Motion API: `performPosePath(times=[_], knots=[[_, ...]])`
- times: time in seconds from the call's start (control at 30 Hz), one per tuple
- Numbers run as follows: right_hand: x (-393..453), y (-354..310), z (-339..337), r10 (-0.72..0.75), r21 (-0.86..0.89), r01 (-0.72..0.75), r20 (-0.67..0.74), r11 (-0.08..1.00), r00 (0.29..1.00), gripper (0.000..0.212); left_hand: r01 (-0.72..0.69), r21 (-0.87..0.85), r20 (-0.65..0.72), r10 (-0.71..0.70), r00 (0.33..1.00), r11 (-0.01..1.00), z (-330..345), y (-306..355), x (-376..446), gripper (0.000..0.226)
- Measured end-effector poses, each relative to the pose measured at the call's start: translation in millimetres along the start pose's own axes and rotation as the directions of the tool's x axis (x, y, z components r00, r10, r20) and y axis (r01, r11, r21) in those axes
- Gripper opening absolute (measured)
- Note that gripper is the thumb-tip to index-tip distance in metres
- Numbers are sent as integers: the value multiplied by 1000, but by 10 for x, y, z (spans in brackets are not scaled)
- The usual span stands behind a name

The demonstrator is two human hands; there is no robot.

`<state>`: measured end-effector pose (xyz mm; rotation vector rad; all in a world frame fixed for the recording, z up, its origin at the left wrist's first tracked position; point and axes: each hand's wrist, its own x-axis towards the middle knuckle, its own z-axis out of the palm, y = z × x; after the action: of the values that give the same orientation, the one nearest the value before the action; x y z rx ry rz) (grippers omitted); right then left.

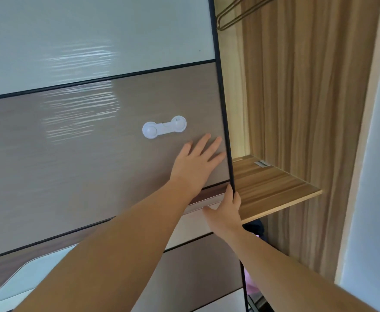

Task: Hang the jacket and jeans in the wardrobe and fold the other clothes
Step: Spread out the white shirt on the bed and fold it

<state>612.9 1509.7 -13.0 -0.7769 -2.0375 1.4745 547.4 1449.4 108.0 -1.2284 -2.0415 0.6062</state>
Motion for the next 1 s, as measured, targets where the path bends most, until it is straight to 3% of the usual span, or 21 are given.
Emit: performPosePath(times=[0.2,0.4,0.7,0.87,1.0], knots=[[355,164,-405,80,111,-60,-184,992,980,92,-92,-83,-96,83,992,992,-188,377,592,77],[739,276,-884,137,178,-92,-262,980,955,95,-173,-97,-204,151,967,980,-304,766,1253,53],[1285,552,-1769,168,303,-80,-275,950,947,97,-242,-44,-214,228,950,969,-434,1336,2051,56],[1619,771,-2114,268,500,-105,-266,860,926,97,-271,-49,-225,253,941,961,-544,1573,2428,61],[1821,890,-2349,289,528,-104,-282,843,915,94,-271,-31,-202,259,944,962,-601,1759,2687,69]])
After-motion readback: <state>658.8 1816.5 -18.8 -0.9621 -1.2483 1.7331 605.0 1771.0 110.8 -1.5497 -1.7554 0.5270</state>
